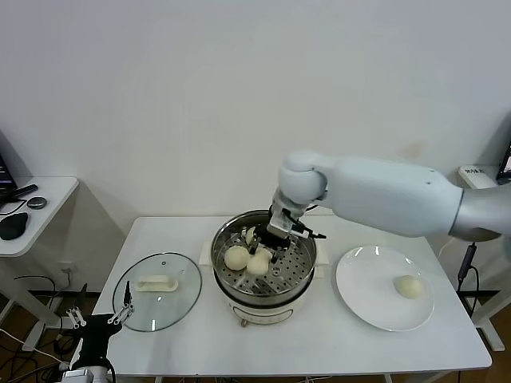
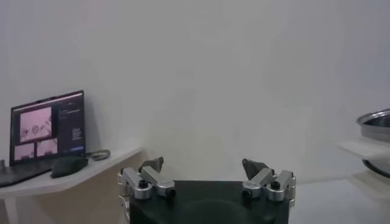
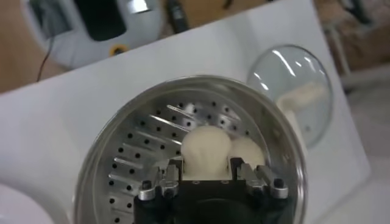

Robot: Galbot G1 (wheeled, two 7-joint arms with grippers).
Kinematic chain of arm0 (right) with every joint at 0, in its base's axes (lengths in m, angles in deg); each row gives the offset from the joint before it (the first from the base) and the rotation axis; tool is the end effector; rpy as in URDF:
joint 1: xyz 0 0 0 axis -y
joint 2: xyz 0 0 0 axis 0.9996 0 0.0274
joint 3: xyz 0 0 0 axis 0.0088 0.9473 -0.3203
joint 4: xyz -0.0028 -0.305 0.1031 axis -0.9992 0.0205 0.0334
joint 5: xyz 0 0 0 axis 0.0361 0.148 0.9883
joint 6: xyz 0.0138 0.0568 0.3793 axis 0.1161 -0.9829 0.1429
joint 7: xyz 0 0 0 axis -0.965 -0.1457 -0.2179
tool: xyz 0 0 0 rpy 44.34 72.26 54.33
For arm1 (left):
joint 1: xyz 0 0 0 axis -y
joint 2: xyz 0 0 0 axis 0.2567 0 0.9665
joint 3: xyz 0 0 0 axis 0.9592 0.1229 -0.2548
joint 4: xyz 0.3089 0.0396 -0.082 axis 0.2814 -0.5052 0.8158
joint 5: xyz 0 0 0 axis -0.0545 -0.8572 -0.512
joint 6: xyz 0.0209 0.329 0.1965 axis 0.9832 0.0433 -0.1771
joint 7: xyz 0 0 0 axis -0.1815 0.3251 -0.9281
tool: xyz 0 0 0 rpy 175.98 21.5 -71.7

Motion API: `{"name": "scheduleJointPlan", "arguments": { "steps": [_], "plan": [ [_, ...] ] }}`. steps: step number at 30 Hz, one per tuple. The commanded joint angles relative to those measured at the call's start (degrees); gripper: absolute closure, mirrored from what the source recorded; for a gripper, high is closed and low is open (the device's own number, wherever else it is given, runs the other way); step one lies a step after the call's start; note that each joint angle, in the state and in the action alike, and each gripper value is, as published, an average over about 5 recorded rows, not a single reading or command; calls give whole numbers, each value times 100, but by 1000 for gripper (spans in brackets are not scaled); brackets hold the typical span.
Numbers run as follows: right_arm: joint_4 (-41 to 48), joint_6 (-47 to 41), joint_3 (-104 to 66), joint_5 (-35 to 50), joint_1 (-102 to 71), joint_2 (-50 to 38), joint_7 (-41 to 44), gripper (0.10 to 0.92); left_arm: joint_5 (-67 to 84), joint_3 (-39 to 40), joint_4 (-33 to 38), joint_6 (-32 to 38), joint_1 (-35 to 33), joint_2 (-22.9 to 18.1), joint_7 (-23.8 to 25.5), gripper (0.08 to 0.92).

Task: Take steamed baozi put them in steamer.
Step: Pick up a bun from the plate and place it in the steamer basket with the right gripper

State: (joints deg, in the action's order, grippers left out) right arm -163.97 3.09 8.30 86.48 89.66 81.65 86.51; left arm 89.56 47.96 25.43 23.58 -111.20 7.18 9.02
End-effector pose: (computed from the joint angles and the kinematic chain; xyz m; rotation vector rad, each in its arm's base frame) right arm 0.4932 0.1684 -0.0686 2.2387 -0.5885 2.1128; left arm 0.1930 0.1085 -0.3194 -0.3051 3.0719 0.3311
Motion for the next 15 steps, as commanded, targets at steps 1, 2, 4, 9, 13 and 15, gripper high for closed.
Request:
{"name": "scheduleJointPlan", "arguments": {
  "steps": [1,2,4,9,13,15],
  "plan": [
    [9,1131,324,-967,-172,400,-31,550,9,-13,-23,-2,9,2,-9,177],
    [-2,1140,319,-1000,-186,387,-35,550,10,-17,-30,0,12,-1,-10,177],
    [0,1147,309,-1050,-220,373,-48,549,13,-21,-46,6,17,-6,-15,177],
    [99,1214,235,-1284,-323,383,-77,542,12,-17,-62,18,17,-7,-22,177],
    [194,1262,192,-1343,-406,384,-169,533,13,-27,-69,32,7,-5,-28,177],
    [209,1303,154,-1398,-439,363,-209,525,18,-37,-73,41,1,-3,-32,177]
  ]
}}
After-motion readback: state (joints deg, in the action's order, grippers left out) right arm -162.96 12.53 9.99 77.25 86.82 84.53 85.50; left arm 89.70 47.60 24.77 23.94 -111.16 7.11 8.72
